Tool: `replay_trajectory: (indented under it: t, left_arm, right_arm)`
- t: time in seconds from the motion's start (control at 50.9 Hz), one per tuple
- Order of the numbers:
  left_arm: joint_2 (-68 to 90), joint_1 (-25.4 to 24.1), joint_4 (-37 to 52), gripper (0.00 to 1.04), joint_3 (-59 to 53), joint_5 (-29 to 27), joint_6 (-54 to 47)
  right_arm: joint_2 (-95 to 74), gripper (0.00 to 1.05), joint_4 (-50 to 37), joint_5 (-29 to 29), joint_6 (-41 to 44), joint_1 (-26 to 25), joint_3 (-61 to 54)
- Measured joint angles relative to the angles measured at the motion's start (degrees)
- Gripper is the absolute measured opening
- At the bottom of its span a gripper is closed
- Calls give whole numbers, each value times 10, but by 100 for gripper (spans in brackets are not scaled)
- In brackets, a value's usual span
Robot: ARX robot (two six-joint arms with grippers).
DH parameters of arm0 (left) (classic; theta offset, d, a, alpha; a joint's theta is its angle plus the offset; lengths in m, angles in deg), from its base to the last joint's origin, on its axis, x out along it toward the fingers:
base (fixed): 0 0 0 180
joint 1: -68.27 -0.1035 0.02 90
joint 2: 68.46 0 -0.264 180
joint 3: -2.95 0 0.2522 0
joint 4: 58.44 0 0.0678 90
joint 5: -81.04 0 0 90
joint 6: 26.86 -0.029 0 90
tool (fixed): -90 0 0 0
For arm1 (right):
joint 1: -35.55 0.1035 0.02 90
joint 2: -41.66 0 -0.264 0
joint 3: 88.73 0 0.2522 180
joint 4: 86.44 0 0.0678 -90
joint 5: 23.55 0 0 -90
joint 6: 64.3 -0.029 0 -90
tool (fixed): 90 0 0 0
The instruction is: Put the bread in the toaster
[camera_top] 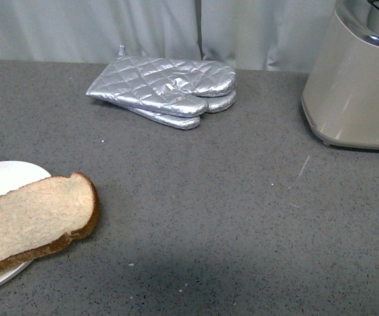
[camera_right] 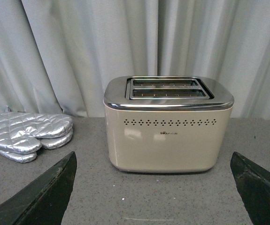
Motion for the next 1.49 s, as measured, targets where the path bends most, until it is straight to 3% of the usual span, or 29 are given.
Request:
replay_trajectory:
  t: [0.118,0.353,0.609,0.884,1.296,1.492]
  left_arm:
    - [-9,14,-40,98,-9,4,-37]
    - [-12,33,-87,96,-12,-41,-106]
    - [-8,46,-91,44,-12,-91,-125]
    - [-7,65,-51,3,-22,-89,-68]
    - [-52,186,88,4,-84,-61,109]
    - [-44,332,226,4,-118,-103,276]
  right_arm:
    - [0,95,0,0,0,0,0]
    - [0,95,0,0,0,0,0]
    - [0,95,0,0,0,0,0]
    - [0,95,0,0,0,0,0]
    - [0,95,0,0,0,0,0]
    - [0,95,0,0,0,0,0]
